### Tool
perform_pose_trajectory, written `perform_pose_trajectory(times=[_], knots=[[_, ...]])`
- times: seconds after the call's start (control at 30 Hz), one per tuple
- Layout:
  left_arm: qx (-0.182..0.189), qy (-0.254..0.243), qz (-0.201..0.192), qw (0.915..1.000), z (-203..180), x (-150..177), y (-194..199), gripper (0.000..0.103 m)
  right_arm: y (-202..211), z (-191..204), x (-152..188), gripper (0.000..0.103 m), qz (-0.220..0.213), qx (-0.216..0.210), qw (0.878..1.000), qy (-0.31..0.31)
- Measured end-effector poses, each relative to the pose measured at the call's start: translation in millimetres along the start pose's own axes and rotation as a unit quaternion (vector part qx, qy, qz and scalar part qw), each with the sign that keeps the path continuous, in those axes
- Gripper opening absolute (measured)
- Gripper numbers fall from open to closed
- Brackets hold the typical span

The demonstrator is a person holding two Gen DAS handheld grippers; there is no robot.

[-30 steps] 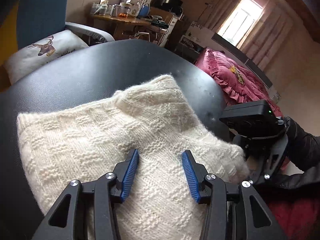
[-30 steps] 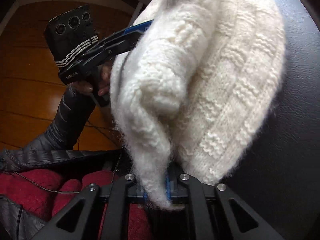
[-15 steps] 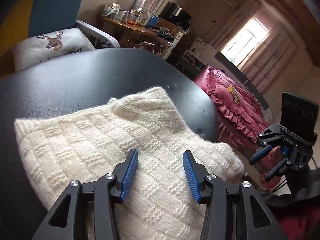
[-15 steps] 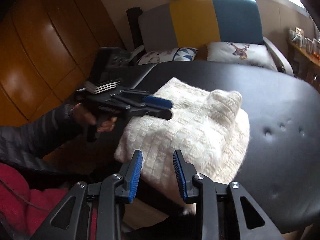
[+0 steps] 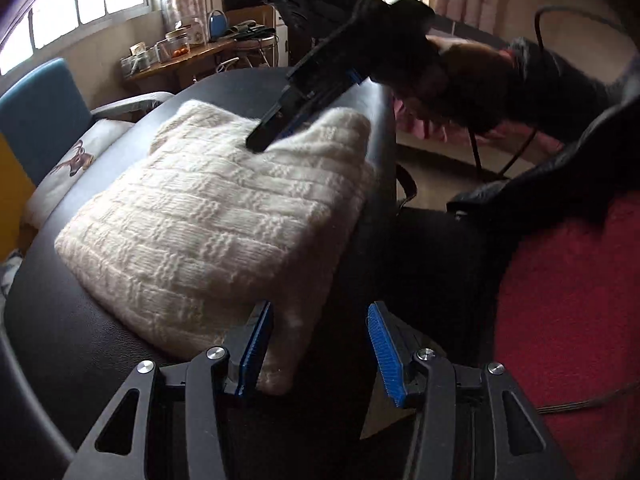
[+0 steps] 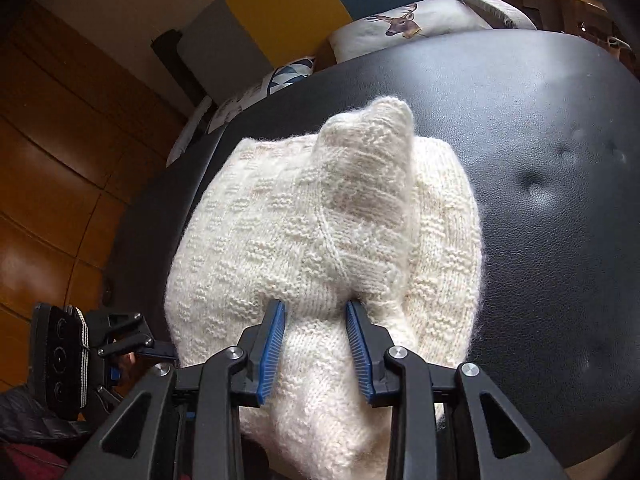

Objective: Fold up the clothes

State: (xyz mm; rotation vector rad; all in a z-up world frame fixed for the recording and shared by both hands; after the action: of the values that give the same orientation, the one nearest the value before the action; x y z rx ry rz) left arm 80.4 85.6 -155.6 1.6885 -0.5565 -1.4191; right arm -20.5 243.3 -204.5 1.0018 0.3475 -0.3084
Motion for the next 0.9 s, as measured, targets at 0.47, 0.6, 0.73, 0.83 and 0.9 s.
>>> perform_pose_trajectory(times=[0.47, 0.6, 0.73, 0.83, 0.9], knots=[[-0.096, 0.006, 0.000, 0.9953, 26.6, 1.8, -12.6, 0.009, 13.0, -5.5, 5.6, 0.021, 0.031, 0.077, 0.992, 0.091], [-0.048, -0.022, 0.032, 0.9981, -1.1, 17.7, -8.4, 0.000, 13.9, -10.6, 1.1, 0.021, 0.022, 0.106, 0.988, 0.108], [-0.018, -0.050, 0.078, 0.9955, -34.5, 49.1, -20.4, 0.000, 19.4, -13.4, 1.5, 0.023, 0.012, 0.079, 0.994, 0.080], [0.007, 0.000, 0.042, 0.9991, -26.2, 39.0, 1.1, 0.000, 22.6, -16.4, 2.6, 0.023, 0.004, 0.059, 0.996, 0.064], [0.026, 0.059, -0.001, 0.9980, -6.9, 23.4, 21.9, 0.000, 29.4, -18.8, 3.0, 0.023, 0.000, 0.048, 0.998, 0.050]])
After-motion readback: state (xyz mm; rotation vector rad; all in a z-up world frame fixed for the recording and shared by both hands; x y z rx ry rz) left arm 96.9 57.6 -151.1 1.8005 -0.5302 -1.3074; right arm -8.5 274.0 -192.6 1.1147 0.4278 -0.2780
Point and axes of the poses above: each gripper's, at about its wrist camera, not at the fingertips, and y roughly against the way its jaws point, z to its left, x to its underside, the point moved 8 cm from there along -y, roughly the way its jaws point, and after that the axes turned 2 degrees about y, right-handed, at the moved point
